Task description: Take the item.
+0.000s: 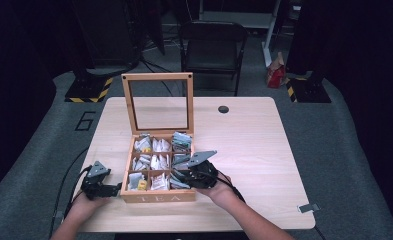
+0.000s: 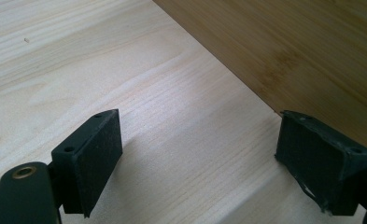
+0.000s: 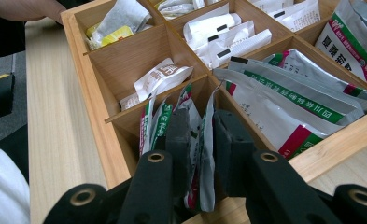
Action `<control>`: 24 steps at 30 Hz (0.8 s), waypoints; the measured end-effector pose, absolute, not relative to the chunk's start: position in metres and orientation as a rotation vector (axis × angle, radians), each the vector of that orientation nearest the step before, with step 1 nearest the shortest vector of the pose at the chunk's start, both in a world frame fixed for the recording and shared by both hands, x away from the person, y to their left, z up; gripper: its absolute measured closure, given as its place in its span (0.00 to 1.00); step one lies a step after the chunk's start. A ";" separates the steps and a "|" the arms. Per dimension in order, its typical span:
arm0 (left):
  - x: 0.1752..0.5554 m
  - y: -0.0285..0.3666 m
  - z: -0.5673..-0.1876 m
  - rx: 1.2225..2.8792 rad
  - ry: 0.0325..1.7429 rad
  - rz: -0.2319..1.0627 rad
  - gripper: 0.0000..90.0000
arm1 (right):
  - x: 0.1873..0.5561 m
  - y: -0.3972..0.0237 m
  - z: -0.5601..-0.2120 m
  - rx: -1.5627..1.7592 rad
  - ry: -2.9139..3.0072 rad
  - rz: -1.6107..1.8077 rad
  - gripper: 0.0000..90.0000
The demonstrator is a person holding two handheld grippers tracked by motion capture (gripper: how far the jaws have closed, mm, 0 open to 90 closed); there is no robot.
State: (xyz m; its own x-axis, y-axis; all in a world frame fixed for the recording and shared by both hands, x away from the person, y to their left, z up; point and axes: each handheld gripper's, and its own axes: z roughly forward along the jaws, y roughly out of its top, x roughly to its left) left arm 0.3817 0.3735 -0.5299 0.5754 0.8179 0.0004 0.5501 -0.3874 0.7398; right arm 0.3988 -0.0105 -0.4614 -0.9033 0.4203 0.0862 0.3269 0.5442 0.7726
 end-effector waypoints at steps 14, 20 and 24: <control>0.382 0.374 -0.530 2.094 1.086 0.480 0.15 | 0.400 -0.006 -0.466 0.655 2.689 1.251 0.88; 0.382 0.373 -0.531 2.084 1.085 0.490 0.15 | 0.400 -0.005 -0.468 0.653 2.699 1.232 0.91; 0.382 0.373 -0.530 2.088 1.086 0.487 0.15 | 0.401 -0.004 -0.468 0.651 2.705 1.227 0.92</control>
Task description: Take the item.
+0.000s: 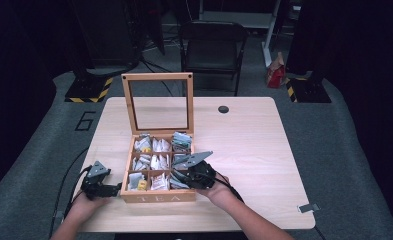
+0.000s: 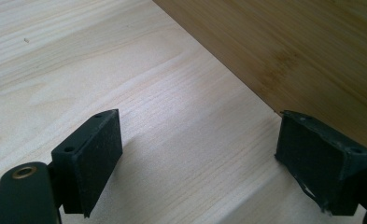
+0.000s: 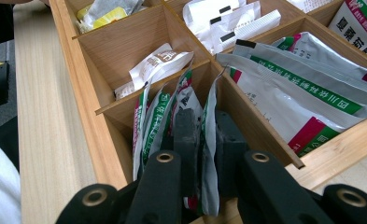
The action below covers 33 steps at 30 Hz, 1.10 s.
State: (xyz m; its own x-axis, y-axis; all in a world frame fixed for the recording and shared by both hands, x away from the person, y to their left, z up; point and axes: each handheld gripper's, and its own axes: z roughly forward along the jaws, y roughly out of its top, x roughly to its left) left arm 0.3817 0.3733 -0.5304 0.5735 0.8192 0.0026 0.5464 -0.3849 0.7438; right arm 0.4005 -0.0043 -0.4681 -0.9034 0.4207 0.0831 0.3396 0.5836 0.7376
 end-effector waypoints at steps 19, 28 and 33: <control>0.381 0.374 -0.530 2.100 1.080 0.483 0.15 | 0.400 -0.004 -0.468 0.651 2.709 1.227 1.00; 0.381 0.374 -0.530 2.098 1.081 0.480 0.15 | 0.400 -0.006 -0.463 0.664 2.705 1.264 1.00; 0.381 0.374 -0.530 2.099 1.081 0.483 0.15 | 0.400 -0.007 -0.460 0.661 2.693 1.279 1.00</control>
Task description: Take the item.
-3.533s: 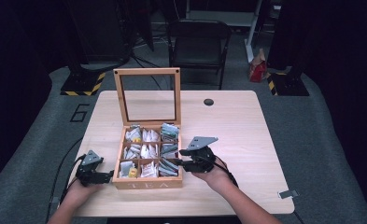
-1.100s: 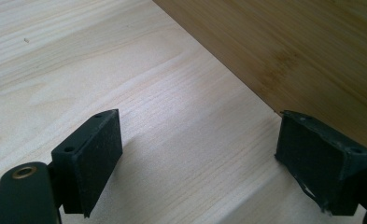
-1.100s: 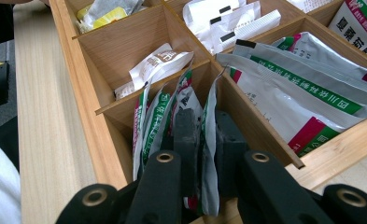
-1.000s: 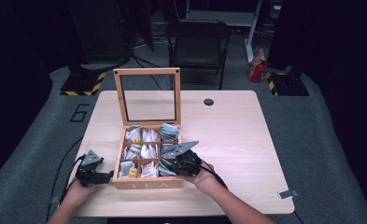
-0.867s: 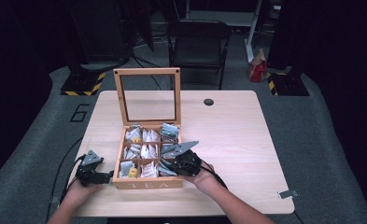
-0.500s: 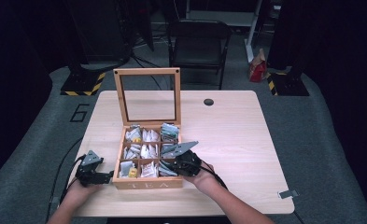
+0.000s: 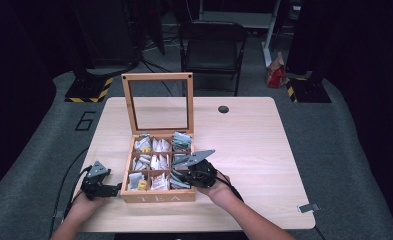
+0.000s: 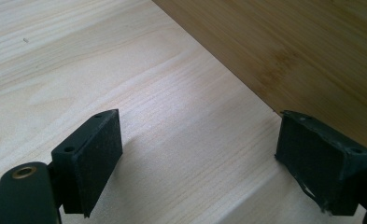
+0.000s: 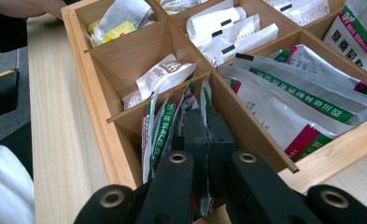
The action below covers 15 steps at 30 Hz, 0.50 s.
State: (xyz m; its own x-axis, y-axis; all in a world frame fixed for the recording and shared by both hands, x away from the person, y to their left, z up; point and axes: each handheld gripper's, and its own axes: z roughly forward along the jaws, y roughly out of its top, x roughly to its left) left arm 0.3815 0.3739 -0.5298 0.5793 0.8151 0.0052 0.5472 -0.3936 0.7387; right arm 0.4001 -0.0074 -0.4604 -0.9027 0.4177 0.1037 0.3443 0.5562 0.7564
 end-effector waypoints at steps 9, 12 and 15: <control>0.381 0.374 -0.530 2.100 1.080 0.484 0.15 | 0.399 -0.008 -0.450 0.648 2.685 1.298 1.00; 0.381 0.374 -0.530 2.100 1.080 0.483 0.15 | 0.399 -0.009 -0.445 0.645 2.677 1.303 1.00; 0.381 0.374 -0.530 2.099 1.081 0.483 0.15 | 0.398 -0.010 -0.441 0.651 2.675 1.308 1.00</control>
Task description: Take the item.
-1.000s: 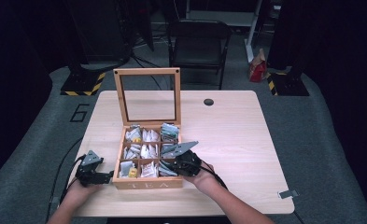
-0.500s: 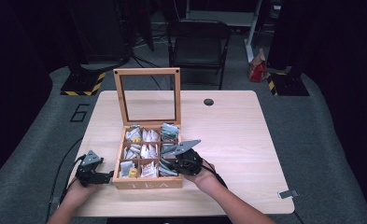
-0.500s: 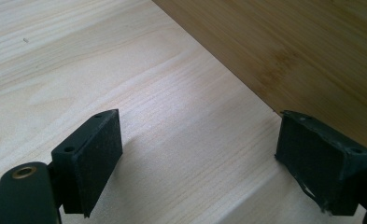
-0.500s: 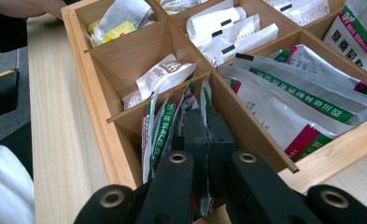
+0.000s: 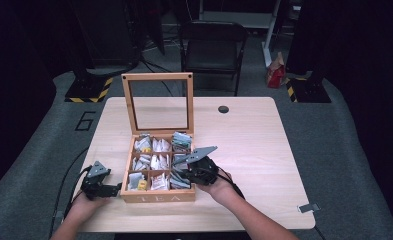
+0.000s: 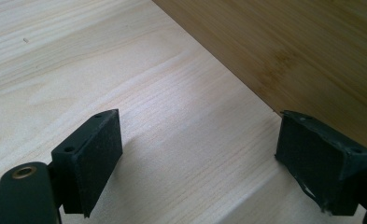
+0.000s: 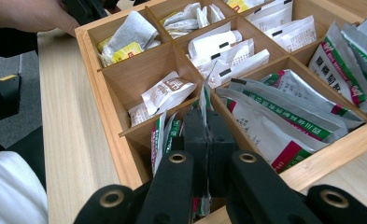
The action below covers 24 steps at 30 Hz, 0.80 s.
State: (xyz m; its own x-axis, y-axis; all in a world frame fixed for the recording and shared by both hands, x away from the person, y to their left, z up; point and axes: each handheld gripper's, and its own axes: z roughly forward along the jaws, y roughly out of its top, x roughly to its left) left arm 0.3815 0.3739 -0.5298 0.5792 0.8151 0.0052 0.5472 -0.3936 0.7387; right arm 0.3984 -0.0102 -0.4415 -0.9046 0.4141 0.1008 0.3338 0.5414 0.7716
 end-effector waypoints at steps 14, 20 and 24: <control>0.381 0.374 -0.530 2.099 1.081 0.483 0.15 | 0.399 -0.014 -0.422 0.630 2.659 1.350 1.00; 0.381 0.374 -0.530 2.098 1.081 0.483 0.15 | 0.398 -0.015 -0.415 0.632 2.654 1.375 1.00; 0.381 0.374 -0.530 2.099 1.081 0.483 0.15 | 0.398 -0.016 -0.411 0.622 2.646 1.379 1.00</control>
